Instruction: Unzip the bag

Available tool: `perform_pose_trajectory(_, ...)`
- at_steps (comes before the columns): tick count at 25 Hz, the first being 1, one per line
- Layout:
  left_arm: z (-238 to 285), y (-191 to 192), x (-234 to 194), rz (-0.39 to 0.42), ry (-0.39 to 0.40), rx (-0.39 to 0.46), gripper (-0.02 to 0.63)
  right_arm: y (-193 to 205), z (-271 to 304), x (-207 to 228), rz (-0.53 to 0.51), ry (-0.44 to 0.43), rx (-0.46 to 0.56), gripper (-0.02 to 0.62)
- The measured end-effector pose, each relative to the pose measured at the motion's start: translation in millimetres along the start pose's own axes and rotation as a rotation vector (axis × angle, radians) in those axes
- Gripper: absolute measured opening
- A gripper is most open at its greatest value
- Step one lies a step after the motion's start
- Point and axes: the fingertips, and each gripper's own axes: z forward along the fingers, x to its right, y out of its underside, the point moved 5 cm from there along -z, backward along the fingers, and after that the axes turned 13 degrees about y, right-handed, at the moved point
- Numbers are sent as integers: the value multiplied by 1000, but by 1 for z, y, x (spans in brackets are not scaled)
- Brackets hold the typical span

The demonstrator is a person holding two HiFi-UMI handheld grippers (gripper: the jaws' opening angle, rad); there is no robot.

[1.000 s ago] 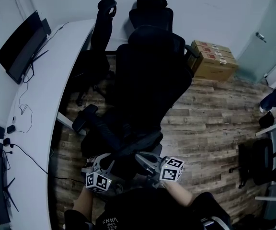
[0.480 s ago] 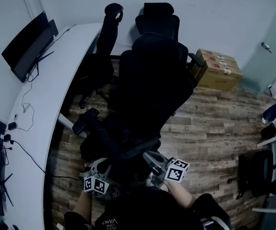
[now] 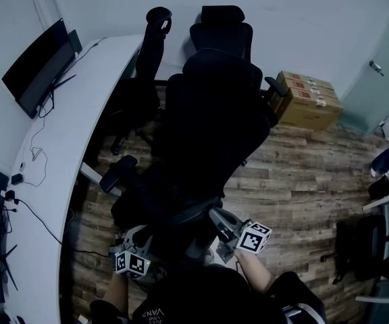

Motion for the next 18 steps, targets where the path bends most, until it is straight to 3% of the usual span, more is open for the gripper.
perform_pose_trajectory(18,7,-7,-1,-29,-6,-14,97,-23,-11,58,137,96,76,46)
